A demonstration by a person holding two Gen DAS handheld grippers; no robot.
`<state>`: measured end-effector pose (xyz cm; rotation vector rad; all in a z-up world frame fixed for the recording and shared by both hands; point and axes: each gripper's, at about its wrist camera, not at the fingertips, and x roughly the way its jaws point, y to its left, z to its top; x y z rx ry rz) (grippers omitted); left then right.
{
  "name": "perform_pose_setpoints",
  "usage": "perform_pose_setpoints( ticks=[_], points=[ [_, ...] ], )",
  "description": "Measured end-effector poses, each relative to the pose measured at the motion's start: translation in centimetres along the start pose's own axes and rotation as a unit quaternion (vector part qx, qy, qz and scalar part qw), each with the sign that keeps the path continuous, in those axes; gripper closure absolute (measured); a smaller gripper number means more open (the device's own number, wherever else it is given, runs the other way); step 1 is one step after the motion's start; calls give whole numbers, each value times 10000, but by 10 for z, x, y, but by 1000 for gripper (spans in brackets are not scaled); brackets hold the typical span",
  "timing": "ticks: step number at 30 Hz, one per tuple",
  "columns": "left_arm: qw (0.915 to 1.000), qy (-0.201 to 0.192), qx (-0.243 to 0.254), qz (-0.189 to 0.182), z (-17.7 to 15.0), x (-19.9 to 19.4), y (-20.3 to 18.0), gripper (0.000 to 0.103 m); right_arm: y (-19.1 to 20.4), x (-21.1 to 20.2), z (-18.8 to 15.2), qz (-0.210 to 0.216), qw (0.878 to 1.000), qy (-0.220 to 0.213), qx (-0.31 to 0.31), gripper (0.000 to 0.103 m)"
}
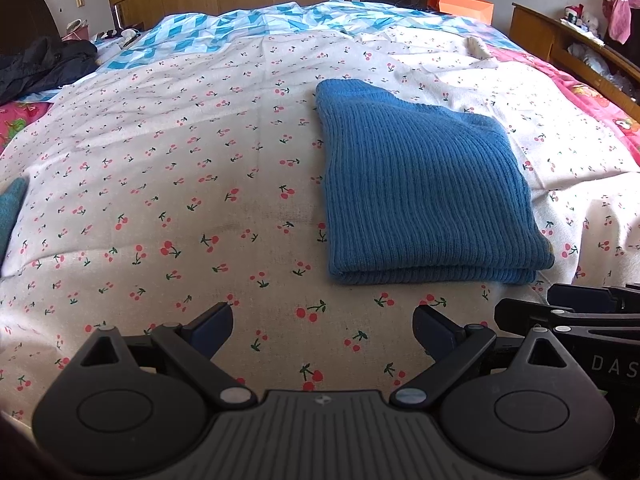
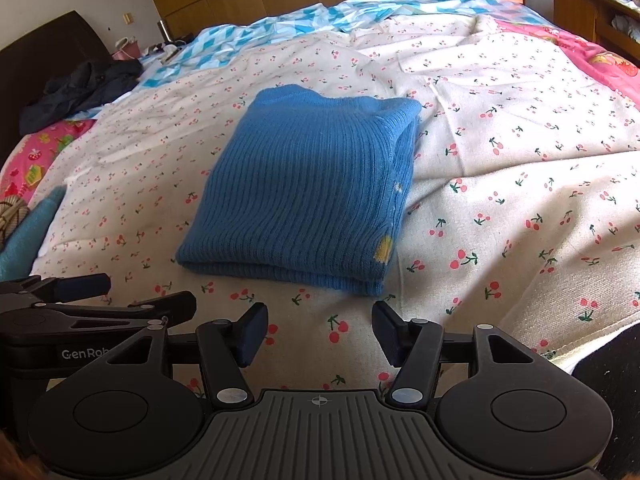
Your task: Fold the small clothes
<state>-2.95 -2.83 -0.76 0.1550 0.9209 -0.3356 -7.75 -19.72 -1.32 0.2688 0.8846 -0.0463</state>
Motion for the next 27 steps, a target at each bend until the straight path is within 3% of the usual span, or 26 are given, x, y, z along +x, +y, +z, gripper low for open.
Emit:
perform_pose_setpoints(
  ticks=[27],
  points=[
    [9999,64,102,58,3,2,-5,3,-2,0,0,-18,10000,37,72,45]
  ],
)
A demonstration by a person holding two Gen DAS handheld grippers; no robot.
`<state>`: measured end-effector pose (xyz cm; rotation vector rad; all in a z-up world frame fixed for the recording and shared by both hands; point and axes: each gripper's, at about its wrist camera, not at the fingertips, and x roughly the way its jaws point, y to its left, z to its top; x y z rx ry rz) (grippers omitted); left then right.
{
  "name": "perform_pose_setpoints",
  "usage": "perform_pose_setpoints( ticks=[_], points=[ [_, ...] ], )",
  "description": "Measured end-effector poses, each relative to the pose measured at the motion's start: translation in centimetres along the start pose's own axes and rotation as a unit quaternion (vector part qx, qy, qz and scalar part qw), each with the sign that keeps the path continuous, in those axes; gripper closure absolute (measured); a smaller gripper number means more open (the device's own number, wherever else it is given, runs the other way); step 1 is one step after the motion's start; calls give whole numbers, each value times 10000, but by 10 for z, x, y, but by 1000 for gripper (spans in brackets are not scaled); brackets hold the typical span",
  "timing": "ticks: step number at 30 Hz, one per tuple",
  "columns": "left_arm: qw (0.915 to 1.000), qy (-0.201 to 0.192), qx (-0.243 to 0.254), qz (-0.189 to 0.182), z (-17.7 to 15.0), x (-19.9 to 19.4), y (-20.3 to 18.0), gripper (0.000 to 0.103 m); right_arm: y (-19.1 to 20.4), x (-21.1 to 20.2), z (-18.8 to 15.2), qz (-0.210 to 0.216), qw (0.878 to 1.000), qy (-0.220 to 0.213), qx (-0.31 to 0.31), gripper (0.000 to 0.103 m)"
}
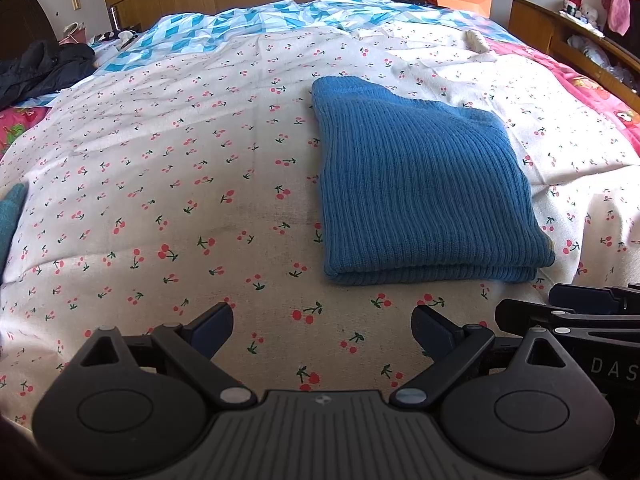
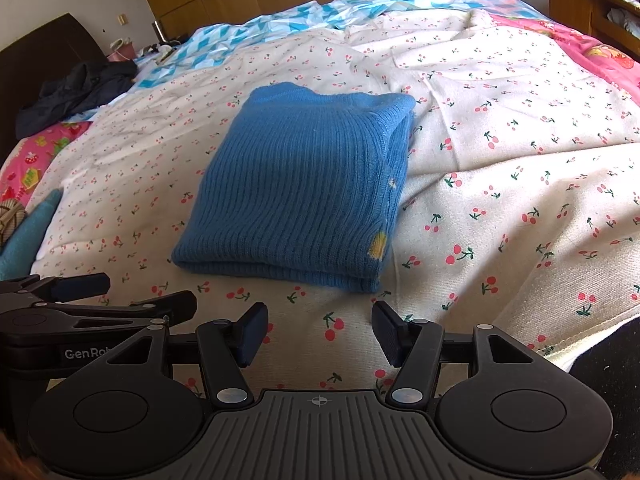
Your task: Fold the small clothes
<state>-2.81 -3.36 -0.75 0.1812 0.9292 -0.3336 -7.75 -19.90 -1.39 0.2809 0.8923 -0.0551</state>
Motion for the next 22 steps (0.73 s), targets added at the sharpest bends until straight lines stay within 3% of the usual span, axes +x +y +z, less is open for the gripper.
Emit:
perform_pose_setpoints(
  ticks=[22],
  points=[
    [10000,78,-35,40,0,1,-1,5,0,1,-1,-15,10000,21,-14,45]
  ],
)
